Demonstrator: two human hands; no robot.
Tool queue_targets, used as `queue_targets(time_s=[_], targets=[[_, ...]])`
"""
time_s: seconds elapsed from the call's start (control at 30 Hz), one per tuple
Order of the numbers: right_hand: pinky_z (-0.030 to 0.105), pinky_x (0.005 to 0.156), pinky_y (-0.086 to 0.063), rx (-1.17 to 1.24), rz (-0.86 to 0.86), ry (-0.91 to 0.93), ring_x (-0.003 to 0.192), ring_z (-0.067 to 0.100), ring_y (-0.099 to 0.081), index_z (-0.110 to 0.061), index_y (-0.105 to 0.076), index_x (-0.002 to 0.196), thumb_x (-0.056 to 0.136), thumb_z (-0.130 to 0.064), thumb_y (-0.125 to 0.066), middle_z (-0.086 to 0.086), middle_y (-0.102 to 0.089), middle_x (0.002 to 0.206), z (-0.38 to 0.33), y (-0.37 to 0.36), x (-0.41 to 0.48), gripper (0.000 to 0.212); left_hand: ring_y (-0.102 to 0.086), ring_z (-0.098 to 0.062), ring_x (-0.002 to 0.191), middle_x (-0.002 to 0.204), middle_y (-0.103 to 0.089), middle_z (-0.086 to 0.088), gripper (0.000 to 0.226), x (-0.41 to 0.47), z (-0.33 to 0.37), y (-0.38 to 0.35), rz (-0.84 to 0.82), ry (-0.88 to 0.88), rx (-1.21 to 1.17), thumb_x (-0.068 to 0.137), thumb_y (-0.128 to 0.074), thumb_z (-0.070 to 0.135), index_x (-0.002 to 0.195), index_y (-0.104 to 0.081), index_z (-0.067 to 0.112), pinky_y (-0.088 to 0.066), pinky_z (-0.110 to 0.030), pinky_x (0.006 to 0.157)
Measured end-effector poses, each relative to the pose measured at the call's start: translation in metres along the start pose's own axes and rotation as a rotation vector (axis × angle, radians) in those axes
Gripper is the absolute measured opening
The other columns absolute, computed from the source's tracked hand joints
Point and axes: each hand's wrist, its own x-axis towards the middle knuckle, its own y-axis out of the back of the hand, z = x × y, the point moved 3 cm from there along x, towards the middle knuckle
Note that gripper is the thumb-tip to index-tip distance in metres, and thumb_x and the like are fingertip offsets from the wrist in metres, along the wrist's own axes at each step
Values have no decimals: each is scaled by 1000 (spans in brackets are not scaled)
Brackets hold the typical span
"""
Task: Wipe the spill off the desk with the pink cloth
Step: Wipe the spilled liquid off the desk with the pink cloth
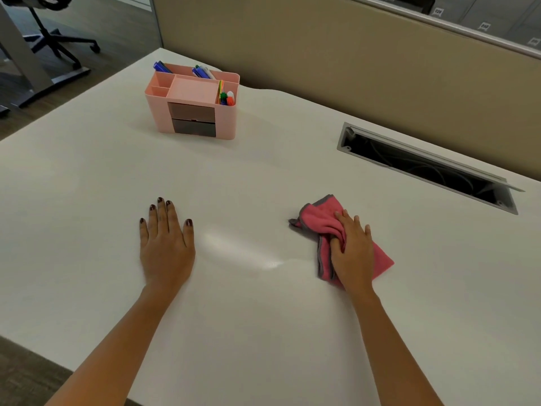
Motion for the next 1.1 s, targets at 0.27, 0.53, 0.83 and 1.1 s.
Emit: queue_targets(time_s=[0.27,0.53,0.83,1.1], targets=[[32,120,-15,114,-5,-30,139,18,-35,-19,-47,138,90,-17,-41,-1,-46,146,-56,-28,-33,48,-20,-31,145,155,-23,-18,69,-1,0,-1,5,-4,4,96,-8,42,146,-25,-2,-11,-46,118],[27,119,-15,279,-228,146,138,12,-36,-23,-51,135,90,-13,-47,-4,-48,145,-145,-66,-66,45,-24,-35,143,153,-27,-21,68,0,-2,1,-3,-7,-29,95,-8,39,145,-28,-3,-15,-49,117],[18,71,-39,603,117,-247,88,11,-57,-25,-55,122,95,-13,-49,-6,-62,99,-108,2,-5,30,-13,-24,147,158,-18,-11,69,-1,0,0,1,17,-52,94,-4,42,149,-21,3,-6,-41,120],[45,105,-40,153,205,-396,127,35,-48,-14,-46,133,99,-26,-40,12,-54,135,-6,0,12,37,-16,-26,146,157,-21,-13,70,0,1,1,6,21,-32,95,-5,43,148,-23,2,-9,-43,120]])
